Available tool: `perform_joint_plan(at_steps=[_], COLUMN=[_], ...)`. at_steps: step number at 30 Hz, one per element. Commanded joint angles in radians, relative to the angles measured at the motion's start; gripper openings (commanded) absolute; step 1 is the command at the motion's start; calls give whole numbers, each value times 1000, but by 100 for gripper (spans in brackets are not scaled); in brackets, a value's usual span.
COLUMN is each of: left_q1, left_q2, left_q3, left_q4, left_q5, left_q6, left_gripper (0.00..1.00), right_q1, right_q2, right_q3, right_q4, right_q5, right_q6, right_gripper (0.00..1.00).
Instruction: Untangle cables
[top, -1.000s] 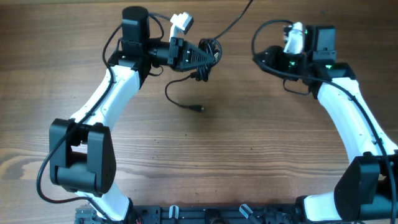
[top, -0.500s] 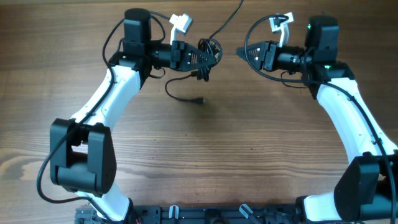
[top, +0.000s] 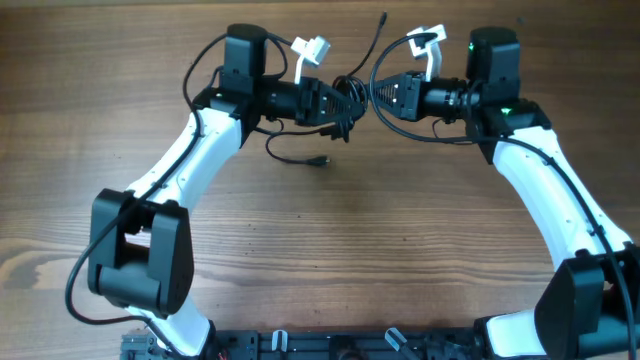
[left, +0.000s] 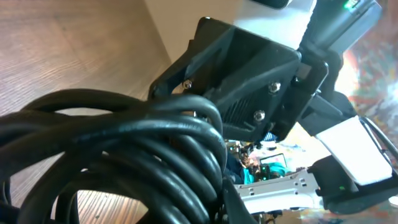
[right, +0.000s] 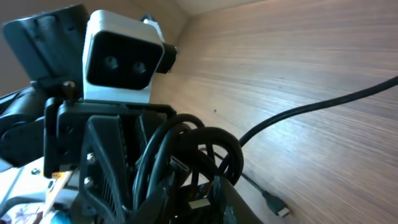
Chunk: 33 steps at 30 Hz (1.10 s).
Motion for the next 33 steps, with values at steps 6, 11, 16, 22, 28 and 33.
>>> perform_joint_plan(at_steps=[6,11,16,22,28,33], left_q1=[-24,-24,-26,-25,-25,-25], left_q2=[-17,-17,-17,-17,-17,-17], left_q3=[8,8,8,8,8,8], left_q4=[18,-19,-71,-71,-71,-71], left_q5=[53,2,-26,-26,-26,-30], left_q6=[34,34,34,34,34,34], left_gripper=[4,4,4,4,4,4], right_q1=[-13,-50,-44,-20,8,9], right_q2=[3,3,3,3,3,3], right_q3=[-3,-3,-3,-4,-4,-4], right_q4=[27,39,63,2,-79,-72], right_q5=[32,-14,-37,-31,13,7], right_q6=[54,55,53,-1,-38,-32], right_gripper=[42,42,38,30,27,27])
